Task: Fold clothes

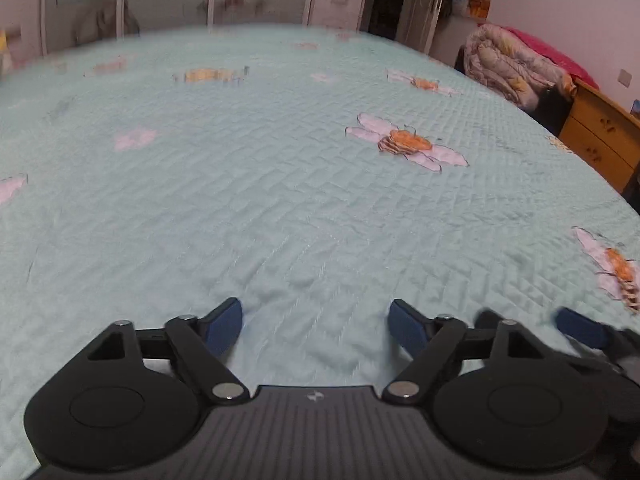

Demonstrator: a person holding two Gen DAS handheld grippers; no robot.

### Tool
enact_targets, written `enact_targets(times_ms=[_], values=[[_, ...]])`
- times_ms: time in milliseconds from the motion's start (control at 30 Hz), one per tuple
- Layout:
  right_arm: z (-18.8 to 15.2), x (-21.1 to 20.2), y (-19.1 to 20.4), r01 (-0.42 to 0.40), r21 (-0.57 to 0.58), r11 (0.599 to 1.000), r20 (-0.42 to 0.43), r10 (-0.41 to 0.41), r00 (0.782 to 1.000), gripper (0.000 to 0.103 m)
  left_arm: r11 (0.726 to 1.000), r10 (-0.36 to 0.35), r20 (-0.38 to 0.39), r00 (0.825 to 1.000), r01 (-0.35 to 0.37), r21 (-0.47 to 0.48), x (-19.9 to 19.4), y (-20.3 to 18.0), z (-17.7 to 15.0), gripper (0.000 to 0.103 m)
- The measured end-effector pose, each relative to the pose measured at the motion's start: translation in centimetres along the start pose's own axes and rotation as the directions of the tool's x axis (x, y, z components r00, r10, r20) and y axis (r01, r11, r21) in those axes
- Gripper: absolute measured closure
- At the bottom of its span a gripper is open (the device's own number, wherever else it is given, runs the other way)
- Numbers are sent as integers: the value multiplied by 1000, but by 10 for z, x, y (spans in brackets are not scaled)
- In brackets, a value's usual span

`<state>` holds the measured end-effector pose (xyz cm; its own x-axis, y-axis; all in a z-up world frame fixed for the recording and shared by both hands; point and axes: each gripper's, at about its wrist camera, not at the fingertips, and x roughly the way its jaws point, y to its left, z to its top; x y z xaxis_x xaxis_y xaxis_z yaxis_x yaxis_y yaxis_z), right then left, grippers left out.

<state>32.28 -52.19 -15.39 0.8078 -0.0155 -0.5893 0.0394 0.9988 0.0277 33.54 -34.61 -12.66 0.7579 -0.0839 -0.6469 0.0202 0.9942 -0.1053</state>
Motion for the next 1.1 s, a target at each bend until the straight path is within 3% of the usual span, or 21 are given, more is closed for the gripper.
enact_targets(times_ms=[33,100,333,633,733,833,1100], values=[[0,1,1,8,-10,1000,2,-8,1000,18,1000,1,44,999,-2,23,1,-4,-3,5],[1,3,3,21,-25,999,-1,-22,1000,17,1000,-9,71,997,7,30,8,-6,-7,0],[1,2,8,48,-52,998,-2,-48,999,15,999,30,74,997,-33,37,20,-12,-2,0],[0,3,8,58,-36,998,-1,-59,998,9,999,30,75,997,-33,34,22,-12,0,0],[2,7,10,82,-20,996,-7,-82,997,0,998,15,58,998,-19,63,26,-10,7,0],[4,11,14,113,-6,994,-12,-113,994,1,997,-20,55,998,15,80,30,-2,11,0],[5,13,14,115,4,993,-17,-115,993,1,998,-30,72,997,25,64,32,0,10,0]])
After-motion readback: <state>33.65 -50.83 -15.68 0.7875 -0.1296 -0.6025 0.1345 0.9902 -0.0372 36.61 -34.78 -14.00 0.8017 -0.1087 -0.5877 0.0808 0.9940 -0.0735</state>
